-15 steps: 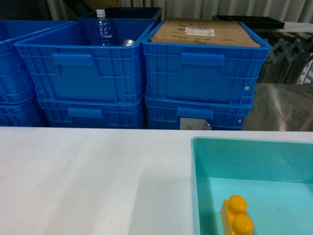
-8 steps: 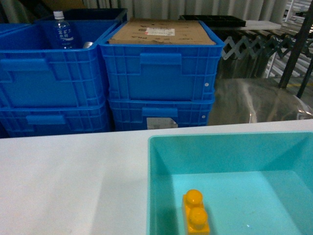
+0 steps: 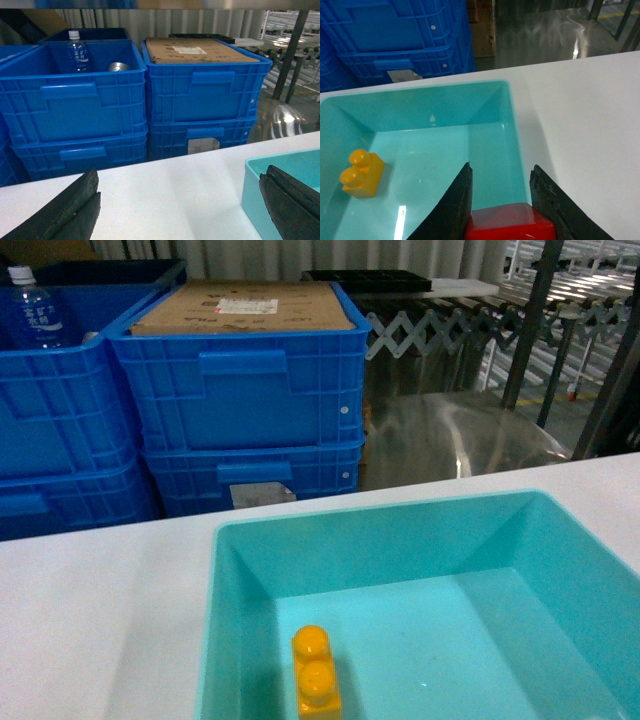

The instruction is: Pick red block from blue box to shelf

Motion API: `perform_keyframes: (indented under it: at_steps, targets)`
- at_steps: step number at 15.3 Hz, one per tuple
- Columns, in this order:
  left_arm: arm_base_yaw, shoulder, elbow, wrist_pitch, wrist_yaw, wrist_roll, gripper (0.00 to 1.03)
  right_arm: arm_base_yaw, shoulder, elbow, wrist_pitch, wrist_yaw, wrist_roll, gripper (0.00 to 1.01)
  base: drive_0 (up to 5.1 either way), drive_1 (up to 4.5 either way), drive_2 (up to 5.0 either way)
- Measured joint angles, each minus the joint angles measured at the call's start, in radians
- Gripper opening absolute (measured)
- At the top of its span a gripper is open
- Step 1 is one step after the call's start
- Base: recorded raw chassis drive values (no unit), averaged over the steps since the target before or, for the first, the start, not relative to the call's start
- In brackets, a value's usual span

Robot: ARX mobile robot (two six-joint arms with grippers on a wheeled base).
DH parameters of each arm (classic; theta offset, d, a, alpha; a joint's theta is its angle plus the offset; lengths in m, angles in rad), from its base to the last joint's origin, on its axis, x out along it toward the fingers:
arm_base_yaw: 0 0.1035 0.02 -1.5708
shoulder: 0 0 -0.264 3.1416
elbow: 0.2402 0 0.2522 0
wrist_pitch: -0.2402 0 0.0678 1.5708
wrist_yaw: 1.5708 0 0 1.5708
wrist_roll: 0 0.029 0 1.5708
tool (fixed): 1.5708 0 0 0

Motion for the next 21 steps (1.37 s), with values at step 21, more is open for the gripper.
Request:
perform_keyframes:
  at_steps: [21]
  targets:
    - [0.000, 0.000, 0.000, 0.000, 0.000, 0.000, 0.98, 0.000, 0.000, 0.000, 0.000, 0.000, 0.001, 0.28, -1.5, -1.49, -1.5]
